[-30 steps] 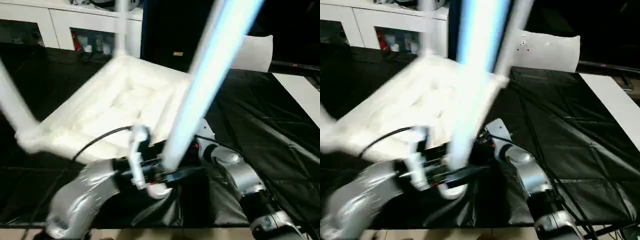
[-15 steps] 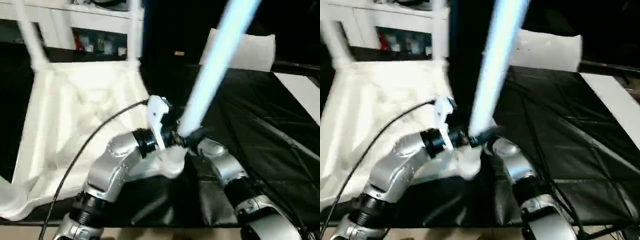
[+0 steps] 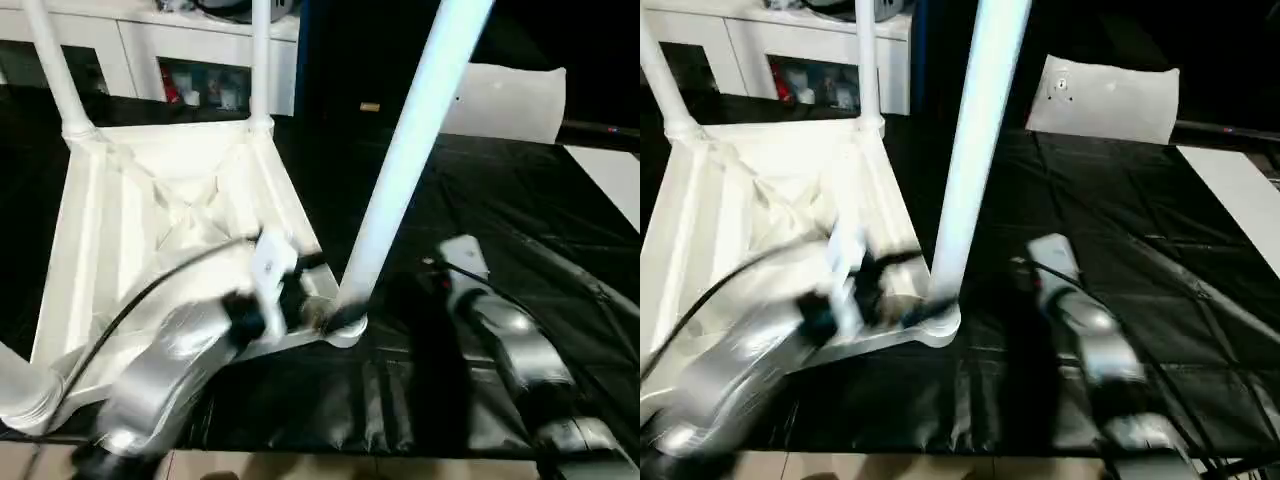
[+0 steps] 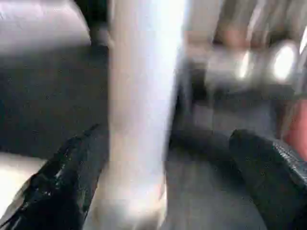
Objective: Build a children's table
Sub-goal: Rotate table base, then rotate leg to tighten
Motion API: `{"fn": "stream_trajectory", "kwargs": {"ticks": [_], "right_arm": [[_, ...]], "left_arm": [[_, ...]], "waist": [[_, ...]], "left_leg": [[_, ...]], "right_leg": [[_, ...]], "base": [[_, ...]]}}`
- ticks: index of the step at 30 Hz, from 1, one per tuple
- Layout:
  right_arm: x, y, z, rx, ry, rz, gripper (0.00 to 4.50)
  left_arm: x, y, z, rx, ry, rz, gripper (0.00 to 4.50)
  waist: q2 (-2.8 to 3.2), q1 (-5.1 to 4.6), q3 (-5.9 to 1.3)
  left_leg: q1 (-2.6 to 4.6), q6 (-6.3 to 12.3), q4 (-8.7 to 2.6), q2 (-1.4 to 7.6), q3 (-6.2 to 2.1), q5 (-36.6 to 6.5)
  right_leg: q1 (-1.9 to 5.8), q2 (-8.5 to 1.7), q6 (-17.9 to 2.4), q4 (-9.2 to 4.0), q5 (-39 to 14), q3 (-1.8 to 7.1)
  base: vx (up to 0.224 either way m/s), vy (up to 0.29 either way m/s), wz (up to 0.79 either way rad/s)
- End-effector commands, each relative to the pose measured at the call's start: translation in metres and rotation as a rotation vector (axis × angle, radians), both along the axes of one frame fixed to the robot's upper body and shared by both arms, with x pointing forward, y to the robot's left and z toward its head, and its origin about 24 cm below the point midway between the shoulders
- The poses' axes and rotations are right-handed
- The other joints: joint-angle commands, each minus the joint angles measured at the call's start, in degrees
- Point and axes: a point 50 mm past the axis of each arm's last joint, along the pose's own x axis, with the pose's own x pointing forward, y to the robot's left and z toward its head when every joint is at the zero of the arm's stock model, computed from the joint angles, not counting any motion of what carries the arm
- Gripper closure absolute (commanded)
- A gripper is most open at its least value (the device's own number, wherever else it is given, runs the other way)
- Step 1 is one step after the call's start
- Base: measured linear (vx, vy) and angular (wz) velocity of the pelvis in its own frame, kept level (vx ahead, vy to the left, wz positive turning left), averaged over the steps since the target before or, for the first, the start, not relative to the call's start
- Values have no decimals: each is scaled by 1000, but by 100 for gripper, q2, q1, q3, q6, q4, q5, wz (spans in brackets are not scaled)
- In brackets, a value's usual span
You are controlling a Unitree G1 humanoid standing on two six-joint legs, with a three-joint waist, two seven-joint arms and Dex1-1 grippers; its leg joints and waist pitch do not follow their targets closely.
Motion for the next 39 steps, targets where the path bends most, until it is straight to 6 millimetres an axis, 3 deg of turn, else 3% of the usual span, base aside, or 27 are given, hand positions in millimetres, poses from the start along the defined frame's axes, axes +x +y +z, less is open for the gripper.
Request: {"fn": "stream_trajectory", "kwargs": {"ticks": [1, 5, 9, 12, 14, 15, 17, 25, 30, 39], "right_arm": [[-5, -2, 20, 16, -73, 75, 0], [-18, -3, 32, 7, -116, 166, 0], [-37, -4, 48, -20, -165, 281, 0], [-50, -1, 53, 6, -144, 370, 0], [-59, 3, 54, 54, -102, 446, 0], [-63, 4, 54, 69, -79, 473, 0], [-72, 7, 54, 85, -28, 527, 0], [-80, 13, 54, 93, 28, 579, 0], [-82, 15, 53, 88, 43, 592, 0], [-83, 17, 50, 81, 58, 603, 0]], "left_arm": [[-7, 6, -8, 117, -26, -13, 38], [-11, 11, -9, 161, -40, -28, 82], [-4, 12, -10, 192, -25, -18, 112], [4, 15, -15, 230, -14, 18, 141], [9, 16, -16, 227, 12, 38, 170], [11, 16, -16, 219, 29, 49, 170], [14, 16, -17, 223, 84, 61, 187], [16, 18, -20, 260, 144, 61, 264], [12, 22, -18, 289, 181, 34, 303], [8, 23, -18, 309, 203, 0, 375]], "waist": [[103, -2, -252], [126, 7, -211], [132, 45, -202], [131, 21, -199], [126, 11, -203], [164, 12, -210], [150, -9, -220], [165, 17, -213], [173, 19, -221], [183, 20, -214]], "left_leg": [[-44, 115, -449, 304, -62, -863], [-39, 114, -460, 306, -64, -1024], [-46, 193, -455, 295, -62, -938], [-57, 241, -448, 287, -74, -936], [-69, 272, -452, 285, -82, -915], [-70, 286, -445, 287, -90, -849], [-72, 311, -434, 292, -86, -754], [-61, 286, -435, 289, -96, -833], [-73, 276, -436, 295, -103, -710], [-61, 254, -437, 297, -98, -795]], "right_leg": [[251, -468, -813, -468, -939, 317], [224, -490, -803, -529, -1465, 338], [224, -485, -765, -526, -1371, 347], [224, -484, -694, -548, -1547, 339], [231, -495, -707, -550, -1556, 337], [237, -502, -717, -543, -1503, 338], [236, -497, -815, -536, -1323, 331], [220, -504, -812, -572, -1649, 321], [241, -512, -912, -529, -1293, 319], [236, -517, -932, -543, -1396, 323]], "base": [[0, 0, 0], [0, 0, 0], [0, 0, 0], [0, 0, 0], [0, 0, 0], [0, 0, 0], [0, 0, 0], [0, 0, 0], [0, 0, 0], [0, 0, 0]]}}
